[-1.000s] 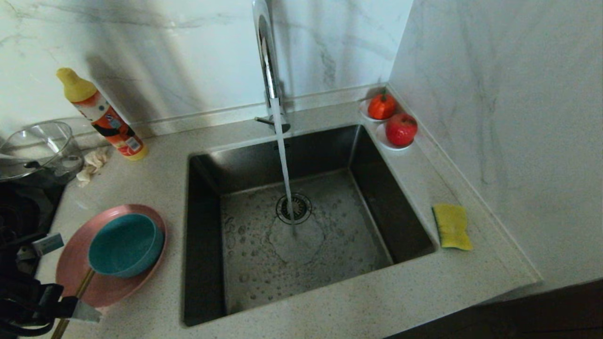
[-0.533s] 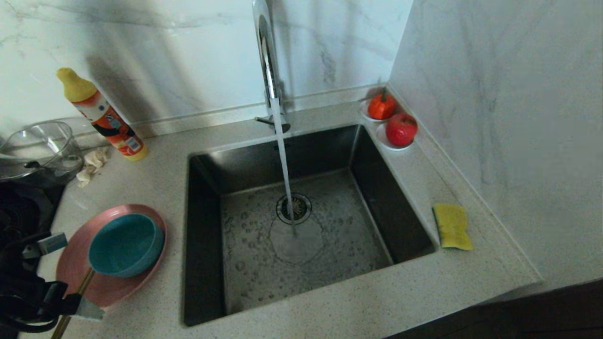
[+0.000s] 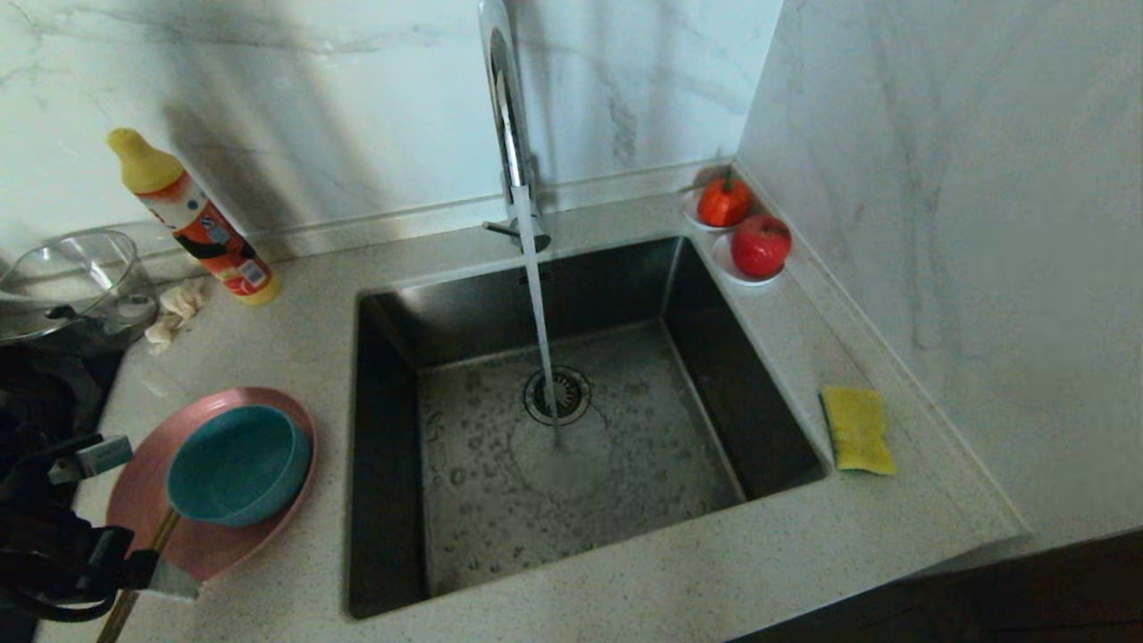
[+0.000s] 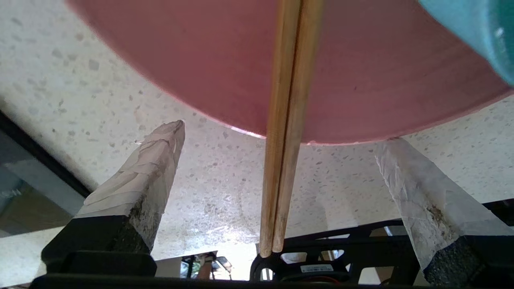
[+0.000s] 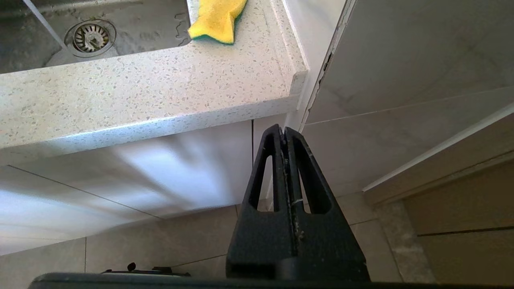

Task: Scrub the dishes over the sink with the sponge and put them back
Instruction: Rinse the chopsticks

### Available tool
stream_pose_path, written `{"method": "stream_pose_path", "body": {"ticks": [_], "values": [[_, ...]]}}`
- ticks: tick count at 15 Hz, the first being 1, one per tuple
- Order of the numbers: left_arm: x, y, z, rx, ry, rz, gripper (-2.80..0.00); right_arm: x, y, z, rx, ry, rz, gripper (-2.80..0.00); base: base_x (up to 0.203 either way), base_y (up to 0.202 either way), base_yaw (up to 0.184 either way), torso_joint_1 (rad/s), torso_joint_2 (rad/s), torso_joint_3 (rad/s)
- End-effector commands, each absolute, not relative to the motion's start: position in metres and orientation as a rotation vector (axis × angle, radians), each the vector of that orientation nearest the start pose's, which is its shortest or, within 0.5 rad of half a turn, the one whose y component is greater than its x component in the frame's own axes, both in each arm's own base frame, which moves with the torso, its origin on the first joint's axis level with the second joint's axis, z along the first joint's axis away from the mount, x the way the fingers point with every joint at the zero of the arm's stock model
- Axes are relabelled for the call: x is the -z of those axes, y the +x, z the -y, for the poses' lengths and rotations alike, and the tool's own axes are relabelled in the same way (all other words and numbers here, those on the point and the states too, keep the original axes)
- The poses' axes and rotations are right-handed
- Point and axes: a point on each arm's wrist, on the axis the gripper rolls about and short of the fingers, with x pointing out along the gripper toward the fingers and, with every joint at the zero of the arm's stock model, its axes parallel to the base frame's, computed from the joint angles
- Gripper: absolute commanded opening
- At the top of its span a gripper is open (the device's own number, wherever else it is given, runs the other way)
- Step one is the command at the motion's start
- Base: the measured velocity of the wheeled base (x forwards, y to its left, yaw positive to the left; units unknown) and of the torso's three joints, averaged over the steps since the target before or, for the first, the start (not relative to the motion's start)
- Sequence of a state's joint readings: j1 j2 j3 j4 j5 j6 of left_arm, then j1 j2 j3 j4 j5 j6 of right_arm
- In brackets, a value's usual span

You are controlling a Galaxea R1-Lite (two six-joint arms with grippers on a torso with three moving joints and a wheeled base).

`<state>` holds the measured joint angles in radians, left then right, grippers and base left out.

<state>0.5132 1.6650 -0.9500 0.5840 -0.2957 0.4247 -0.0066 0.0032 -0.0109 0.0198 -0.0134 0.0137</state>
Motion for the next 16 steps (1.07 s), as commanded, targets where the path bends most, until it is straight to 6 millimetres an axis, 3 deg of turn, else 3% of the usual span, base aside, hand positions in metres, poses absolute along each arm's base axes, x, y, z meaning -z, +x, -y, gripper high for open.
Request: {"method": "stream_pose_path", "body": {"ticks": [1,4,5,6,16], "values": [[-0.1425,0.2109,-0.1102,0.077,-0.139,-1.198,0.0,-0.0765,-0.0234,0.0001,0.022,0.014,-0.012,-2.8,0.0,0.0,0.0,0.0,0.0,0.0],[-0.143,0.2118,-0.1102,0.076,-0.141,-1.197,0.0,-0.0765,-0.0234,0.0001,0.022,0.014,-0.012,-2.8,0.0,0.0,0.0,0.0,0.0,0.0],[-0.1417,0.2128,-0.1101,0.08,-0.143,-1.201,-0.13,-0.0765,-0.0234,0.0001,0.021,0.014,-0.012,-2.8,0.0,0.0,0.0,0.0,0.0,0.0],[-0.1415,0.2137,-0.1094,0.078,-0.15,-1.203,-2.8,-0.0765,-0.0234,0.0002,0.02,0.014,-0.012,-2.8,0.0,0.0,0.0,0.0,0.0,0.0],[-0.1433,0.2156,-0.105,0.063,-0.162,-1.194,-2.8,-0.0765,-0.0234,0.0002,0.021,0.014,-0.012,-2.8,0.0,0.0,0.0,0.0,0.0,0.0]]}}
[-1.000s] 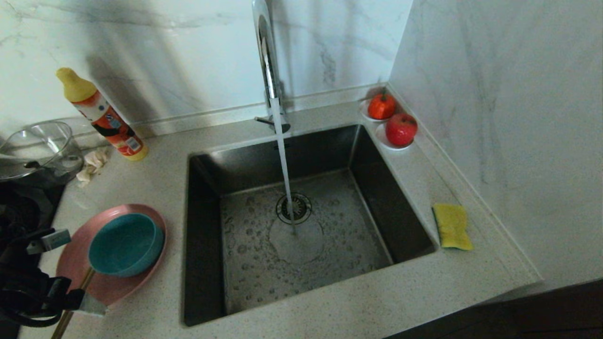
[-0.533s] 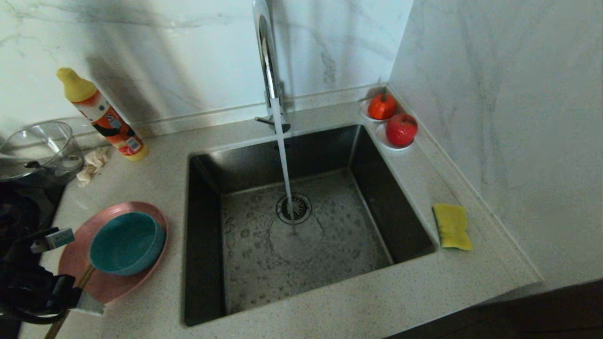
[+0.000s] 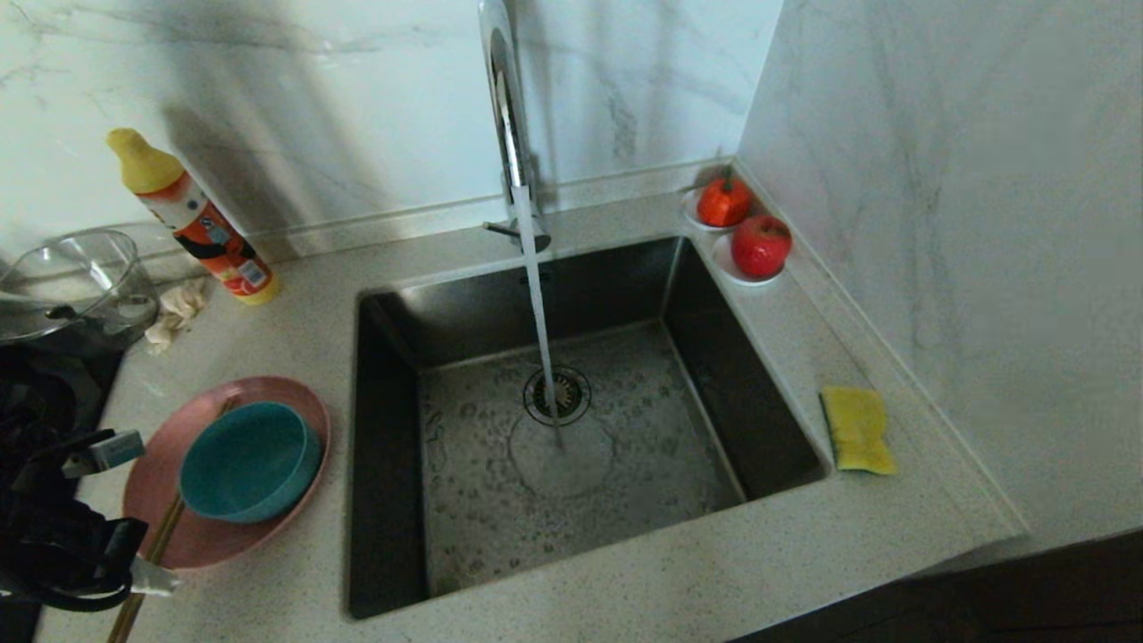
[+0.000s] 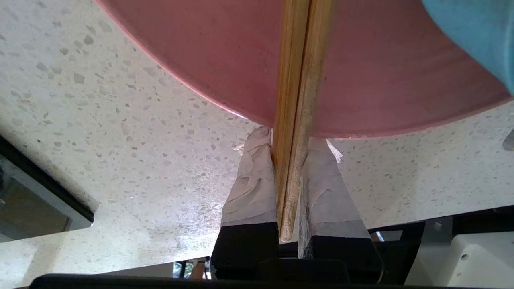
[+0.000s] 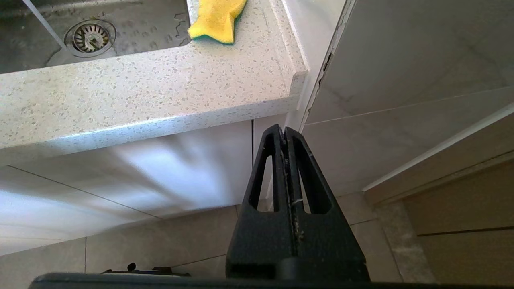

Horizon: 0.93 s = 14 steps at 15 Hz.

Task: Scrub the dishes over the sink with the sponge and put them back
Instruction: Rinse the chopsticks

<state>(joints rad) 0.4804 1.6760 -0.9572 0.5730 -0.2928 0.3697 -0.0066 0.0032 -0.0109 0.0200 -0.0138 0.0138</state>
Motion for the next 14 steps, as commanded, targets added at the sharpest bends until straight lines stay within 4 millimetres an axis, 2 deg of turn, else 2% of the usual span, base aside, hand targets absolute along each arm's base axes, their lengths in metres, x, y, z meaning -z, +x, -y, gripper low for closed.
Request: {"method": "stream_pose_path", "body": {"ticks": [1,5,14], "values": [[-0.143,0.215,-0.105,0.062,-0.164,-1.195,-2.8,-0.076,-0.023,0.0,0.021,0.014,-0.012,-2.8,0.0,0.0,0.0,0.0,0.0,0.0],[-0.145,0.212,-0.104,0.059,-0.158,-1.192,-2.8,-0.076,-0.023,0.0,0.02,0.014,-0.012,-2.8,0.0,0.0,0.0,0.0,0.0,0.0],[-0.184,0.183,-0.092,-0.011,-0.139,-1.066,-2.8,-0.076,-0.023,0.0,0.02,0.014,-0.012,-2.8,0.0,0.0,0.0,0.0,0.0,0.0]]}}
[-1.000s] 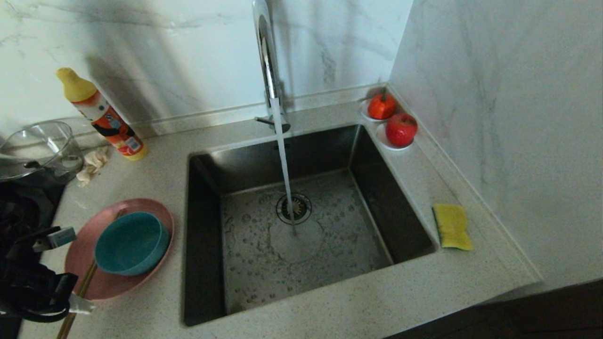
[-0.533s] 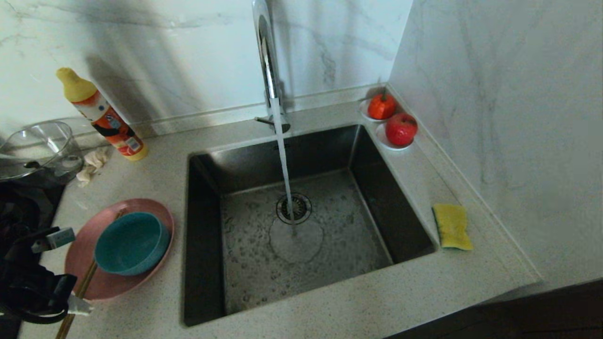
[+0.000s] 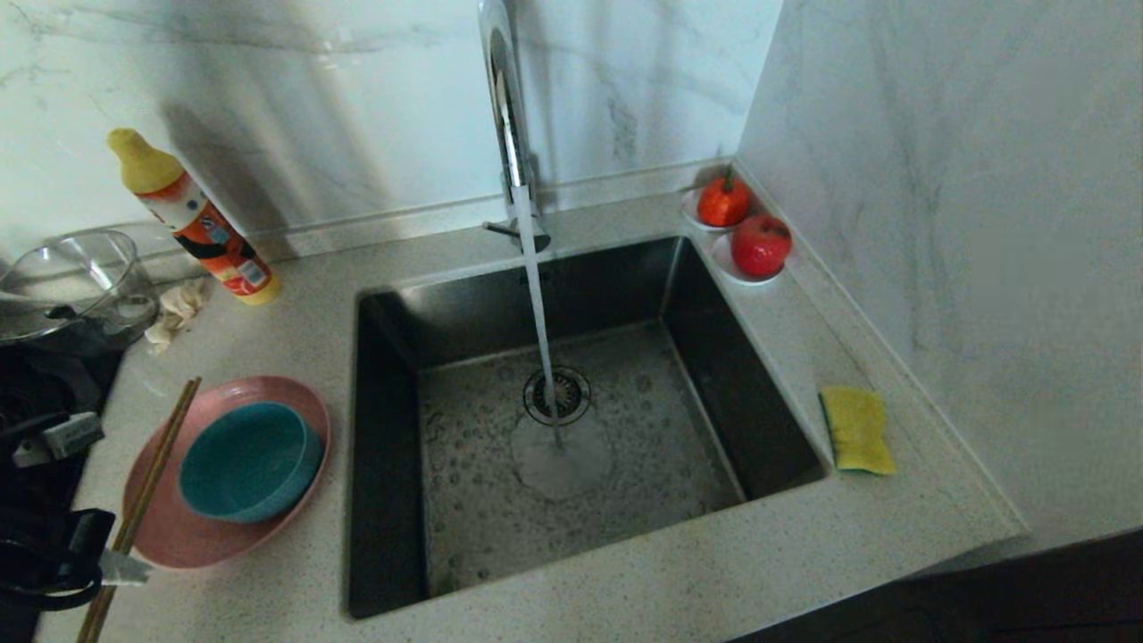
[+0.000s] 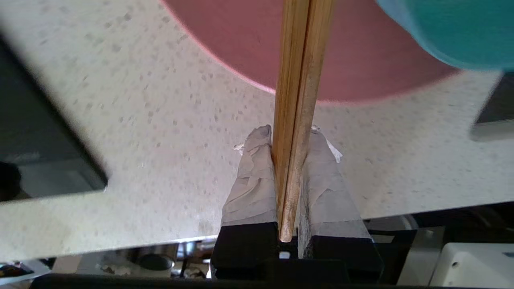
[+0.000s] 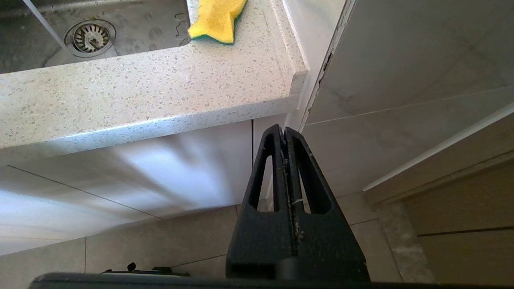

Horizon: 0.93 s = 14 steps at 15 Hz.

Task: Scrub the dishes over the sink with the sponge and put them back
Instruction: Rinse the chopsticks

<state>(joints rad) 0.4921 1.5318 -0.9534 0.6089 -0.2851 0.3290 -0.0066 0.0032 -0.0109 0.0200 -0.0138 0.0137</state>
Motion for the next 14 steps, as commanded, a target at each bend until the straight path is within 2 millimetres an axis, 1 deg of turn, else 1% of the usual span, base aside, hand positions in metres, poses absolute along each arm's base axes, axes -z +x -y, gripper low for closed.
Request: {"method": "stream_pose_path", "body": {"ticks": [1,4,10,12,14], "values": [[-0.188,0.178,-0.09,-0.018,-0.14,-1.056,-2.8,-0.076,-0.023,0.0,0.02,0.014,-0.012,-2.8,0.0,0.0,0.0,0.0,0.0,0.0],[-0.198,0.166,-0.087,-0.041,-0.131,-1.018,-2.8,-0.076,-0.023,0.0,0.02,0.014,-0.012,-2.8,0.0,0.0,0.0,0.0,0.0,0.0],[-0.22,0.147,-0.076,-0.056,-0.085,-0.909,-2.8,-0.076,-0.023,0.0,0.021,0.014,-0.012,-2.8,0.0,0.0,0.0,0.0,0.0,0.0],[-0.228,0.143,-0.074,-0.056,-0.069,-0.872,-2.8,-0.076,-0.023,0.0,0.022,0.014,-0.012,-2.8,0.0,0.0,0.0,0.0,0.0,0.0],[-0.241,0.142,-0.072,-0.035,-0.073,-0.816,-2.8,-0.076,-0.023,0.0,0.02,0.014,-0.012,-2.8,0.0,0.0,0.0,0.0,0.0,0.0]]}}
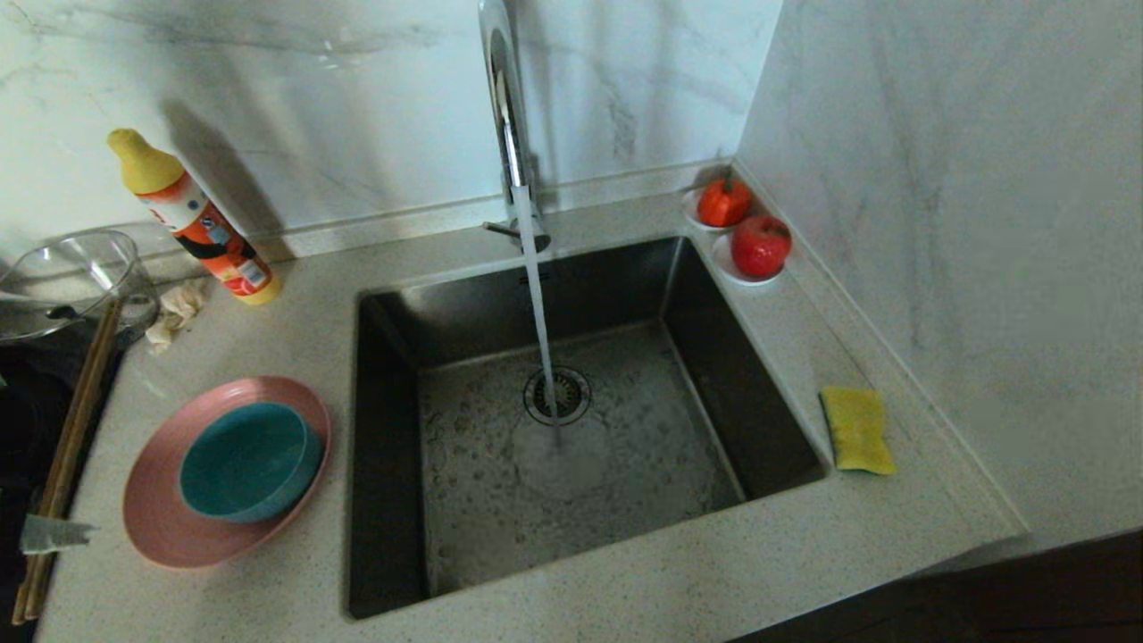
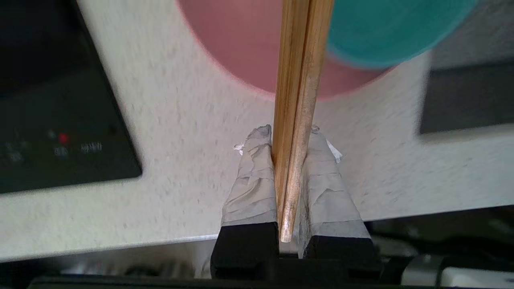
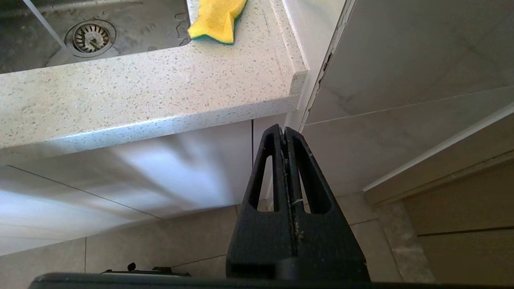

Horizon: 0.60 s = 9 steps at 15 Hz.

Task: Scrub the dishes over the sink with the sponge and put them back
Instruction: Rinse the chopsticks

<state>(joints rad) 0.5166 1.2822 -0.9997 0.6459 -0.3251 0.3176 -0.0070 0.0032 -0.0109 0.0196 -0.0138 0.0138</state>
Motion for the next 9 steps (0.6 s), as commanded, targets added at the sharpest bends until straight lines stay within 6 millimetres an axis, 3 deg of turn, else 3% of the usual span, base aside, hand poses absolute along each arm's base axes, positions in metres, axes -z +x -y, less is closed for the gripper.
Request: {"method": "stream_pose_path", "body": {"ticks": [1,5,9], "values": [[-0.251,0.141,-0.071,-0.025,-0.081,-0.782,-2.8,-0.076,-0.023,0.0,0.021,0.014,-0.012,-2.8,0.0,0.0,0.0,0.0,0.0,0.0],[-0.286,0.138,-0.065,0.072,-0.104,-0.642,-2.8,-0.076,-0.023,0.0,0.02,0.014,-0.012,-2.8,0.0,0.0,0.0,0.0,0.0,0.0],[-0.303,0.15,-0.055,0.211,-0.081,-0.575,-2.8,-0.076,-0.023,0.0,0.021,0.014,-0.012,-2.8,0.0,0.0,0.0,0.0,0.0,0.0]]}}
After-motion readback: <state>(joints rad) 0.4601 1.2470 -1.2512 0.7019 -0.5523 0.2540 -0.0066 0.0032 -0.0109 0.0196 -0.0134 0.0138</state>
